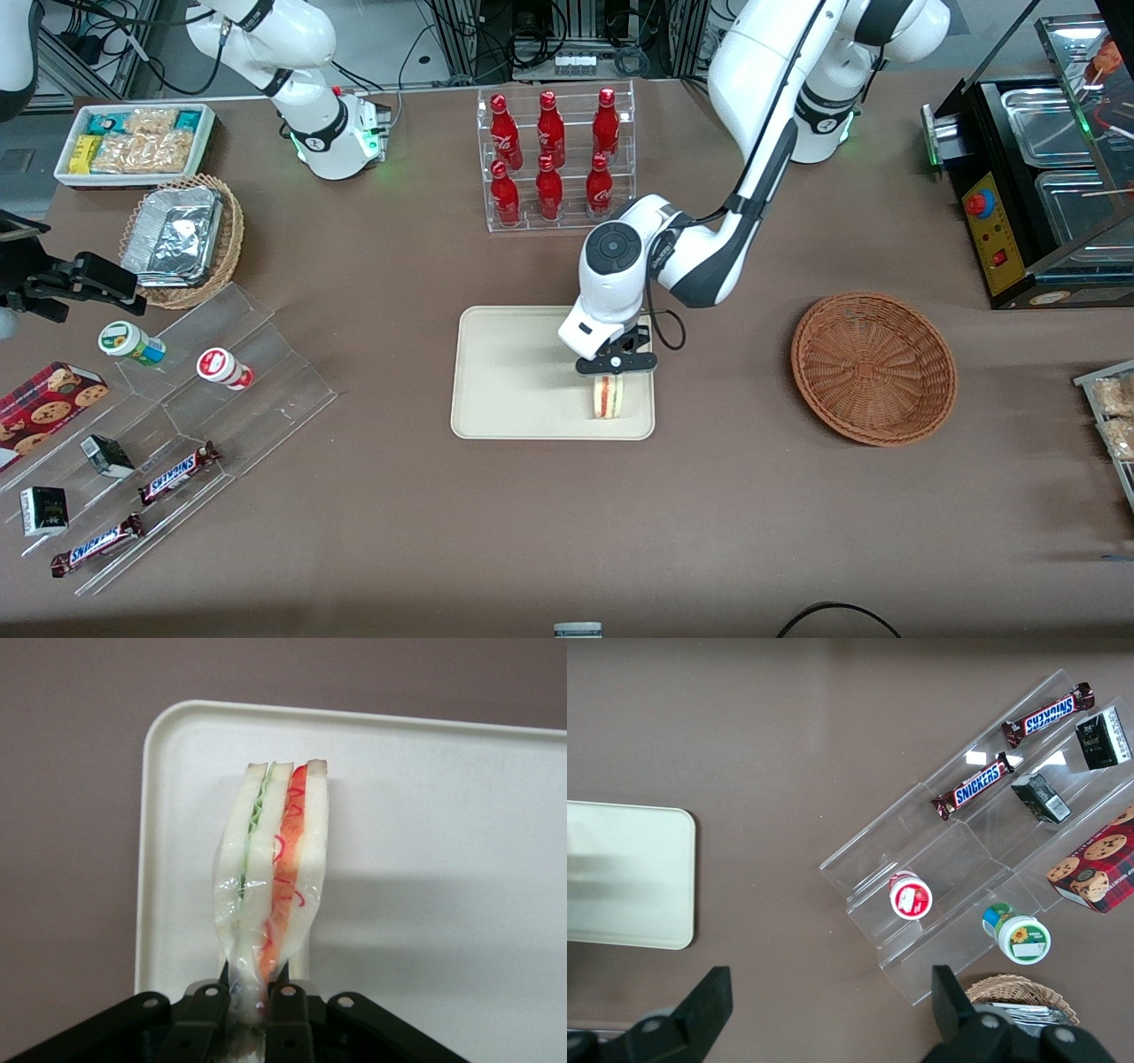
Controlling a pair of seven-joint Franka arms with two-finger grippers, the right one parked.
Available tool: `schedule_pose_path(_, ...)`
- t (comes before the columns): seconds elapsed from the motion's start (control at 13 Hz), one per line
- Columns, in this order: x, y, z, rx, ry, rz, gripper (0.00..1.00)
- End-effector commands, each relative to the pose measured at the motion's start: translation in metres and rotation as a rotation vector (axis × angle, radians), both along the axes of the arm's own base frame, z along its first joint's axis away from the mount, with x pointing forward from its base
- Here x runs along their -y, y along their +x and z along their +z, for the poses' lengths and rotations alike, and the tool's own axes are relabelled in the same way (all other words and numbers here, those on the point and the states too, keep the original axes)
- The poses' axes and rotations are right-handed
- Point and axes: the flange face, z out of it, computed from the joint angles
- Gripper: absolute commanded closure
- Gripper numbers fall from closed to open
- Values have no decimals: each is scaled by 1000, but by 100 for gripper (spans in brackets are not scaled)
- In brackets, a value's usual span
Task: Place sandwich from basket to tray
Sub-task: 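Lower the sandwich onto the tray and open the left gripper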
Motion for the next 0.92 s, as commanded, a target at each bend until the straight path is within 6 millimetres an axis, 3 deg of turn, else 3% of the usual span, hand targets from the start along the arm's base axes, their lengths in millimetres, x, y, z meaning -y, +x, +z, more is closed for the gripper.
schedule_pose_path(0.0, 8, 2, -4, 14, 3, 12, 95)
schedule_pose_path(0.15, 13, -3, -7, 12, 7, 2, 83)
schedule_pose_path(0.38, 11, -1, -4, 22, 16, -7, 15)
schedule_pose_path(0.46, 10, 1, 0, 28, 14, -7, 1)
schedule_pose_path(0.62, 7, 5, 16, 39, 1, 8, 0)
schedule_pose_path(0.85, -1, 7, 72, 37, -17, 77, 0)
